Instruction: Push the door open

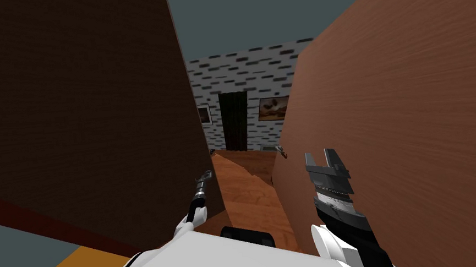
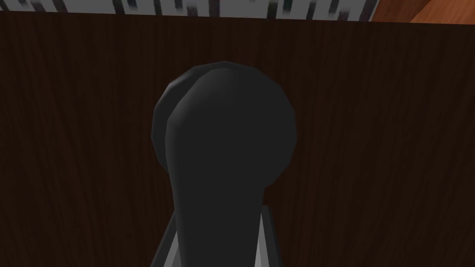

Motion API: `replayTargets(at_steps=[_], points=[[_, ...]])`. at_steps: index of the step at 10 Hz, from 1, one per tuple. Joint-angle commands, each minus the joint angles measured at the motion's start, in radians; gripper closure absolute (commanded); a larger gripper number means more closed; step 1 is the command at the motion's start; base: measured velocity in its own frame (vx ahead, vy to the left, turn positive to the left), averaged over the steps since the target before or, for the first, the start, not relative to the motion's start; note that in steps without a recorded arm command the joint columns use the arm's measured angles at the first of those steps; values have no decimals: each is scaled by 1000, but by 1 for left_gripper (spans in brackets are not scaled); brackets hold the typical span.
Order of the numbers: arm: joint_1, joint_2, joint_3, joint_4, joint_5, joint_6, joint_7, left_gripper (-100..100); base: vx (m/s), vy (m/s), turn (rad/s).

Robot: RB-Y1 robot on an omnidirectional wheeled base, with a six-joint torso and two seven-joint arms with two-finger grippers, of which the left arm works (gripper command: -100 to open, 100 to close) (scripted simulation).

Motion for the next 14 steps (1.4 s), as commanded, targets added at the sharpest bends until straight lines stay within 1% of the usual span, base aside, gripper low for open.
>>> replayTargets(at_steps=[1, 6, 8, 9, 10, 11, 14], points=[[14, 11, 16, -21, 11, 2, -5, 100, 185, -69, 130], [32, 24, 36, -35, 32, 6, -7, 100, 186, -58, 96], [36, 27, 41, -38, 37, 7, -8, 100, 187, -63, 79], [40, 25, 42, -33, 36, 6, -9, 100, 73, -9, 41], [42, 30, 58, -35, 47, 6, -15, 100, 118, 7, 34], [43, 30, 61, -34, 50, 5, -17, 100, 183, -15, 40], [45, 35, 90, -31, 70, 3, -29, 100, 177, 10, 31]])
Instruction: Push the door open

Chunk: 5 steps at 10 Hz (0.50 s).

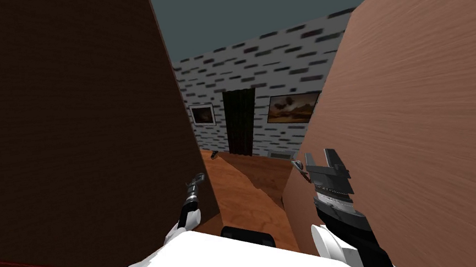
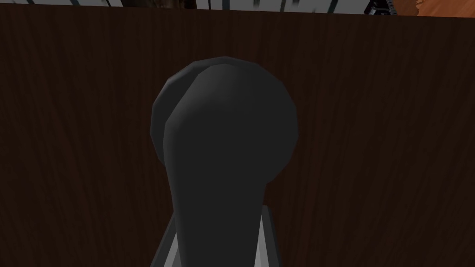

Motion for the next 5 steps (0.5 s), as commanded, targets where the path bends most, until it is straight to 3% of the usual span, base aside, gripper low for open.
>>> replayTargets(at_steps=[1, 5], points=[[-5, 7, 17, 4, 12, -5, -5, 100, 192, 18, 43], [-2, 13, 51, 8, 35, -9, -20, 100, 168, 5, 32]])
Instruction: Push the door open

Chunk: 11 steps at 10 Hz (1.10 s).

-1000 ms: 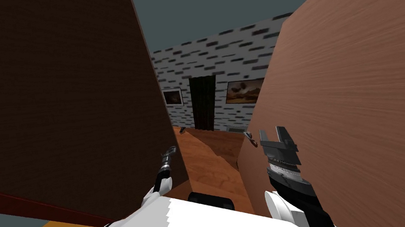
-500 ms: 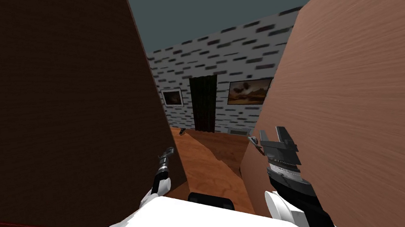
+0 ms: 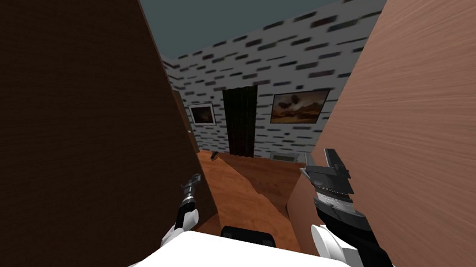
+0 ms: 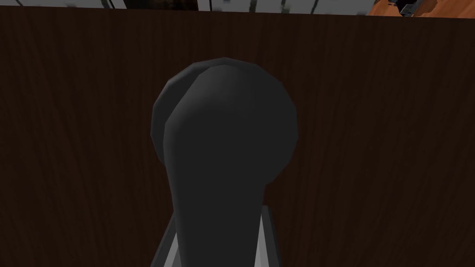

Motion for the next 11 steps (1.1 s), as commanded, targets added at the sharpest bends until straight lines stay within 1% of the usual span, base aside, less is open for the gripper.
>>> replayTargets(at_steps=[1, 2, 3, 4, 6, 11], points=[[-1, 1, 14, -3, 10, 1, -8, 100, 179, -13, 42], [0, 2, 22, -2, 15, 0, -12, 100, 194, 12, 46], [5, 1, 18, 2, 12, 3, -9, 100, 83, 18, 31], [8, 5, 37, 3, 26, 0, -18, 100, 113, 12, 30], [9, 7, 51, 4, 37, -2, -25, 100, 188, 27, 33], [15, 15, 107, 9, 79, -10, -52, 100, 196, 45, 30]])
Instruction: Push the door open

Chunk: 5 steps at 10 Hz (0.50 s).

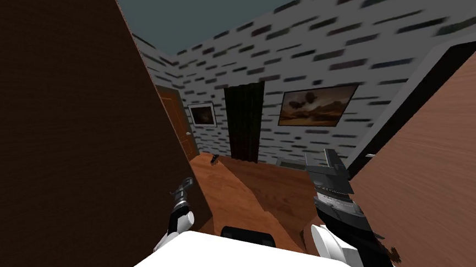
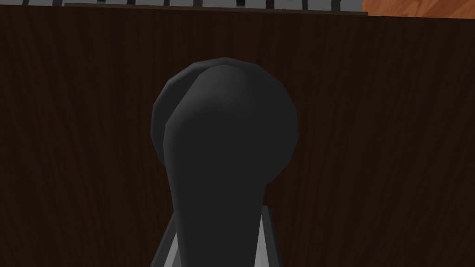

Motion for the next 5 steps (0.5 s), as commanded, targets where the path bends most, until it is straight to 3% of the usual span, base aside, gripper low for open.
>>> replayTargets(at_steps=[1, 3, 5], points=[[2, 4, 16, -8, 12, 1, -8, 100, 187, 37, 25], [14, 0, 21, -14, 16, 3, -9, 100, 156, 32, 36], [18, 6, 49, -14, 36, 0, -23, 100, 169, 63, 31]])
